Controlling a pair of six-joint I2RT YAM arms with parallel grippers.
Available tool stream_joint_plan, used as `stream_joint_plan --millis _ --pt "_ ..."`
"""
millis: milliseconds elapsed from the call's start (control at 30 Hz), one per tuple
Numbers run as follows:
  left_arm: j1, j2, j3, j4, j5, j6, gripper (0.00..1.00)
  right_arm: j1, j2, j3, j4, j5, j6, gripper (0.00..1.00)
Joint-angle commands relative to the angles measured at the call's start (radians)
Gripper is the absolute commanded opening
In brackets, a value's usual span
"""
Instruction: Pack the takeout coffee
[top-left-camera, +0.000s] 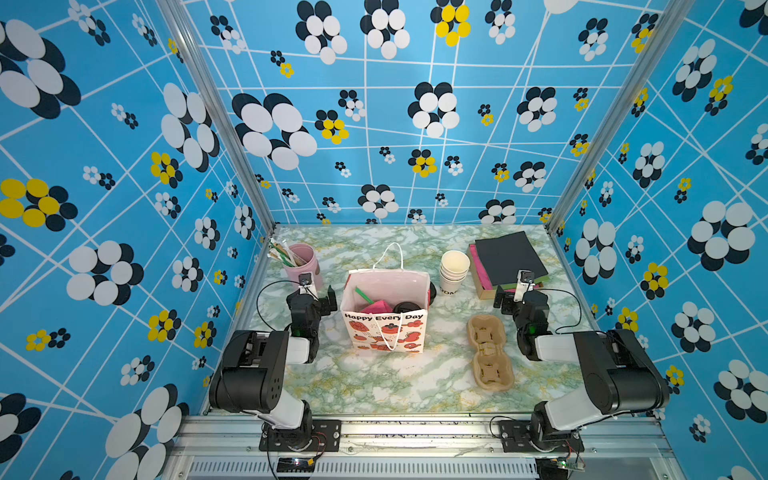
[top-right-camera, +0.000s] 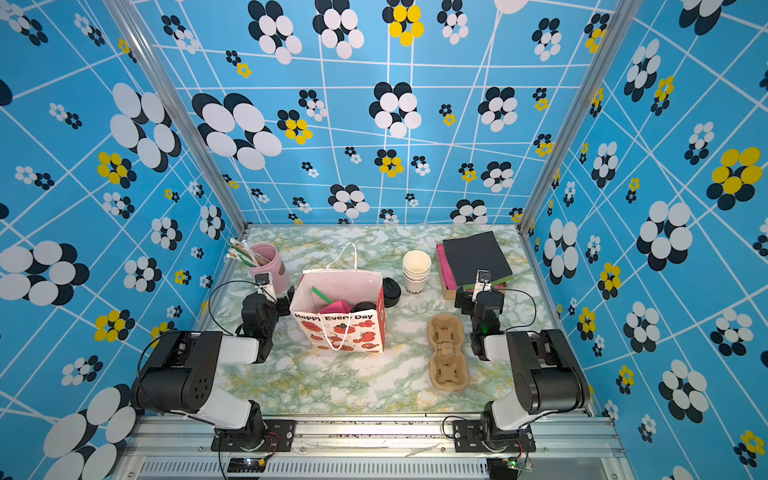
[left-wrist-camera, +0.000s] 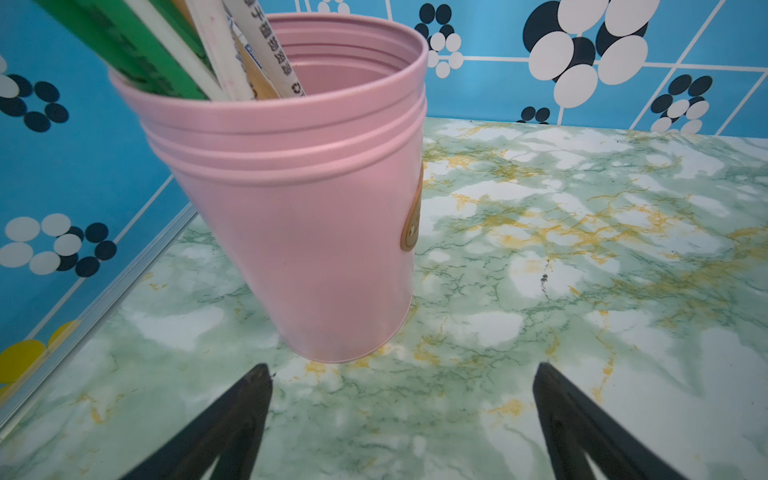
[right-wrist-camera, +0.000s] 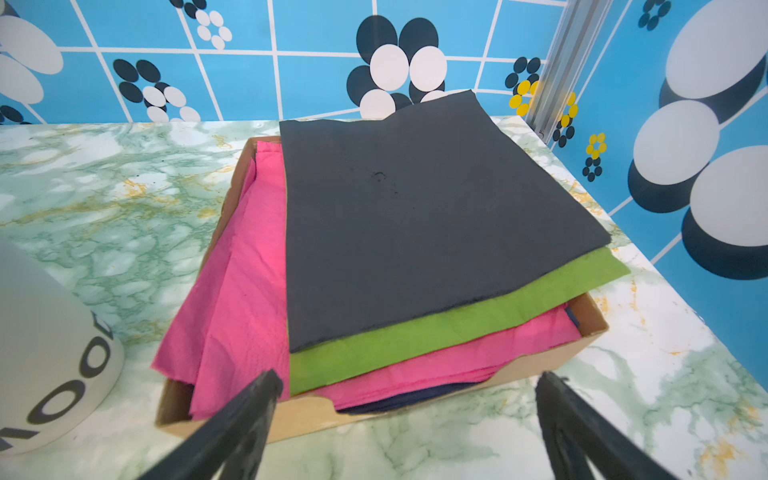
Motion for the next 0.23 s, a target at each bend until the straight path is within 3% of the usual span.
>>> stream_joint_plan --millis 0,200 --pt "-0.009 0.006 0.022 -0.014 -0.018 0.021 0.99 -0.005 0.004 -0.006 0.023 -0.007 -0.003 0.99" --pt "-0.011 0.005 0.019 -0.013 -0.019 0.026 0.99 -0.006 0.004 -0.006 0.023 -0.007 -0.003 0.99"
